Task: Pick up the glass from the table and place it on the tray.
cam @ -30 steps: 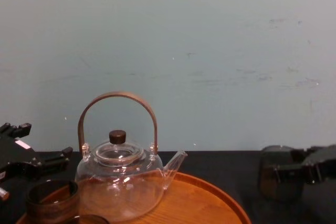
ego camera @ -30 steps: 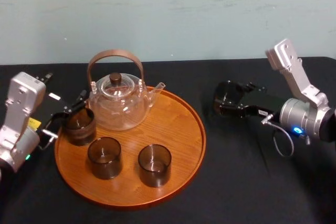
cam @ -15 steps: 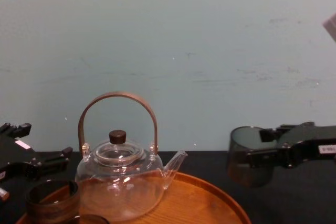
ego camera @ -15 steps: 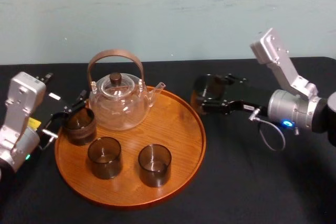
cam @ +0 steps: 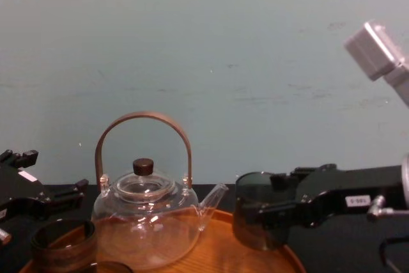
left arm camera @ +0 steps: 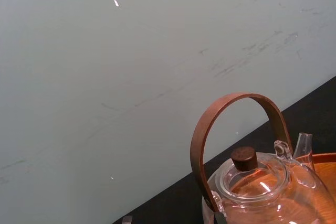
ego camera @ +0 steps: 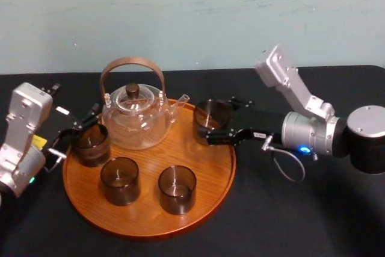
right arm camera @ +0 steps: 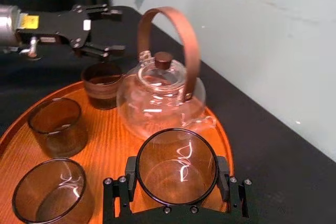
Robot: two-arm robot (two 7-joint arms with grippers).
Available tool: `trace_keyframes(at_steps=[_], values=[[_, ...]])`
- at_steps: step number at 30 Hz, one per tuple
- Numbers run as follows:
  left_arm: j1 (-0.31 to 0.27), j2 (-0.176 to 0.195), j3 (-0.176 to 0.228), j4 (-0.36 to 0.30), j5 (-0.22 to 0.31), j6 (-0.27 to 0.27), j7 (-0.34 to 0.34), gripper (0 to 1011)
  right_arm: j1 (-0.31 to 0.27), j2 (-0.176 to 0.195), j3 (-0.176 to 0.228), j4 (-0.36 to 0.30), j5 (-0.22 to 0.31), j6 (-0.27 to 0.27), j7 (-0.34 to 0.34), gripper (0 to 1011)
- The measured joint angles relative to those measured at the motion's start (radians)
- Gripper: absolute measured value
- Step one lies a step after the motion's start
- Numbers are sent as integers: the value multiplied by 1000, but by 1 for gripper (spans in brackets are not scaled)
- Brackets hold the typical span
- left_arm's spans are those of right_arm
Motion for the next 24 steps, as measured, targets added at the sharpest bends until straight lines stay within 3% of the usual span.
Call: trace_keyframes(at_steps=[12,24], values=[[0,0,0,0,0,0,0,1002,35,-29,-51,98,-5,-56,45,902],[0,0,0,0,0,0,0,1001,57,-58,-73,173,-10,-79,54,902]])
